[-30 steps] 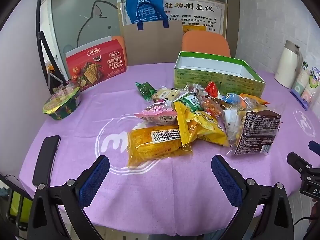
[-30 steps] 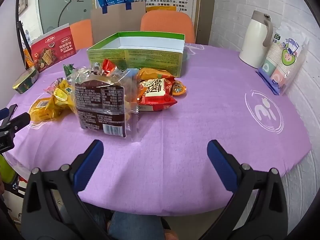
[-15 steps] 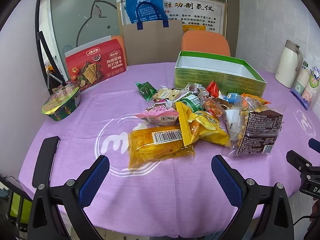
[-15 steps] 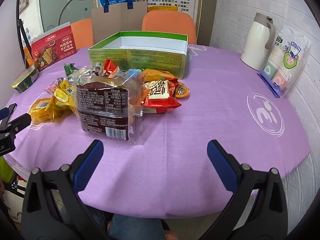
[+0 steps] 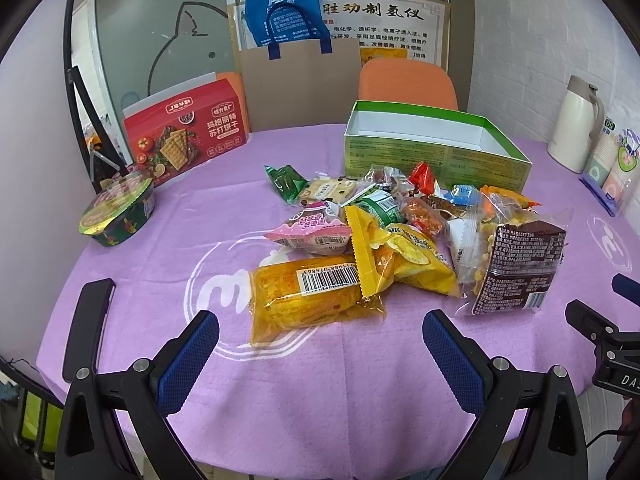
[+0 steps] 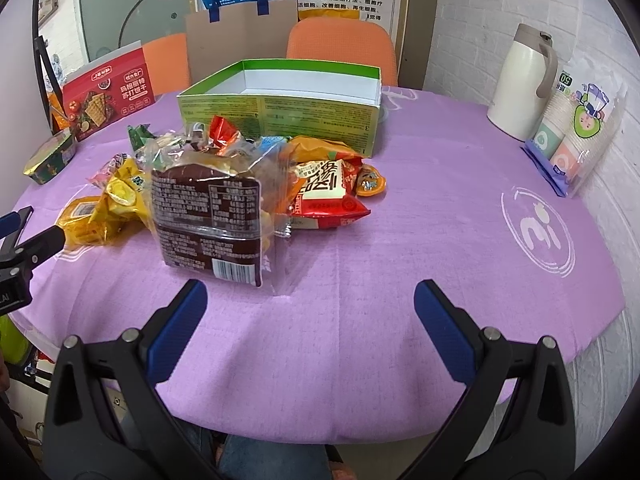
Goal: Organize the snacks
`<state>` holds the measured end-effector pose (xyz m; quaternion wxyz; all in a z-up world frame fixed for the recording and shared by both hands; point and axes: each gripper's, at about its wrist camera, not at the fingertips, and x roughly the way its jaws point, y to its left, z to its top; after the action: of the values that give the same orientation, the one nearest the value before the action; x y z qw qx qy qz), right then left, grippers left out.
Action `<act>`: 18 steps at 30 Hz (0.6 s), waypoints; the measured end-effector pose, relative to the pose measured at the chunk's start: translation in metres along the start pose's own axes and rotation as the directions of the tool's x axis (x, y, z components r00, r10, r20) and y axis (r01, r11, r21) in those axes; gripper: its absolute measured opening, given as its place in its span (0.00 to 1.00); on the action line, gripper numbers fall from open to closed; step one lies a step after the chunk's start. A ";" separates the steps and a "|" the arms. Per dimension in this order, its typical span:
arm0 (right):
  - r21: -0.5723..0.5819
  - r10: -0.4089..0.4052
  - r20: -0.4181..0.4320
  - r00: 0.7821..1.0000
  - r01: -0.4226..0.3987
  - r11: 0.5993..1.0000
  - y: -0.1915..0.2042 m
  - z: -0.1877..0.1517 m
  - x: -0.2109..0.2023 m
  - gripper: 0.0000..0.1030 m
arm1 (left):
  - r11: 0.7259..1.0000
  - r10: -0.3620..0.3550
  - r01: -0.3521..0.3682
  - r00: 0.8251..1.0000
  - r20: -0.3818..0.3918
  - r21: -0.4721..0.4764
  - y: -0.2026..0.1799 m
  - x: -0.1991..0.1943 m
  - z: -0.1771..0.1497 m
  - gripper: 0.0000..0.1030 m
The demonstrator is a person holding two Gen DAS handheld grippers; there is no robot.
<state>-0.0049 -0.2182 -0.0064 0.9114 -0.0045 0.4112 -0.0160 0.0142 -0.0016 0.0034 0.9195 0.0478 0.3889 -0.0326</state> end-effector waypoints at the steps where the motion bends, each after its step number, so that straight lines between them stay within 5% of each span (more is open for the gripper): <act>1: -0.001 -0.001 -0.001 1.000 0.001 1.000 0.000 0.000 0.001 1.00 | 1.000 0.000 0.000 1.000 0.000 0.003 -0.001 0.001 0.001 1.00; 18: 0.003 0.015 -0.011 1.000 -0.015 1.000 0.000 0.002 0.007 1.00 | 1.000 -0.013 0.014 1.000 -0.010 0.012 -0.004 0.007 0.002 1.00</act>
<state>0.0011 -0.2187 -0.0110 0.9091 -0.0002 0.4164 -0.0097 0.0198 -0.0056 -0.0003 0.9171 0.0510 0.3933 -0.0410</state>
